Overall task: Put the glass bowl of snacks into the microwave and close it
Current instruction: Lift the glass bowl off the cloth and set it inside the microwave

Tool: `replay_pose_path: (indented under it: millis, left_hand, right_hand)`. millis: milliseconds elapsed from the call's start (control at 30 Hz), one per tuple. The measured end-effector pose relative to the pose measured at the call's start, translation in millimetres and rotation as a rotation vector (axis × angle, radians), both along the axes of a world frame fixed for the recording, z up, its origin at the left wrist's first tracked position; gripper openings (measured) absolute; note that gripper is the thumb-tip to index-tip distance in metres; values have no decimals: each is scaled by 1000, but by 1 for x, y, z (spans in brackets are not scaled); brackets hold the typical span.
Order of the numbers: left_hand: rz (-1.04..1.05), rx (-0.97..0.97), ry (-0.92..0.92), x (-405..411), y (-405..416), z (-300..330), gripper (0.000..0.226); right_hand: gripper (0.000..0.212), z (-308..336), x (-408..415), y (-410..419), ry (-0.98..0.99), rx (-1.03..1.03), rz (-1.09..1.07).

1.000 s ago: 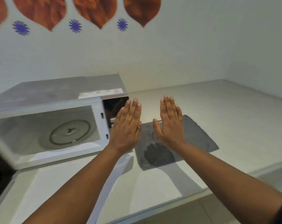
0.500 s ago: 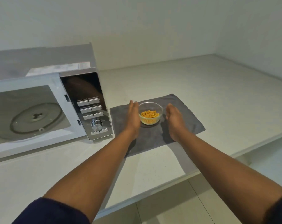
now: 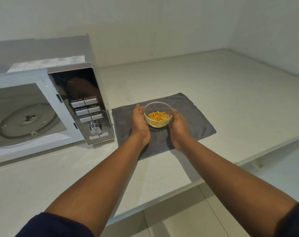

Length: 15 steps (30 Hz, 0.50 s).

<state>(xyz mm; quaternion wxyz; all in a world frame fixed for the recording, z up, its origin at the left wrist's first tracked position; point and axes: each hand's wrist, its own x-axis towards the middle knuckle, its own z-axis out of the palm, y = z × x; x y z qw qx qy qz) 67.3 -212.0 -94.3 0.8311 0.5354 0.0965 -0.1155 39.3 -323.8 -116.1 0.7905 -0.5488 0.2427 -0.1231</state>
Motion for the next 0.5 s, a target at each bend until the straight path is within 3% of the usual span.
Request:
replay_pose_path:
  millis: [167,300,500]
  left_hand:
    - [17,-52,-18,-22,3,7,61]
    - [-13,-93,-51,-42,10,11,43]
    - [-51,-40,3,-82,33,14,49]
  right_hand:
    - [31,11,-22,0,-4,19,20]
    - [31,19,-45,7,-9,-22,50]
    - [34,16,-73,28,0,-77,68]
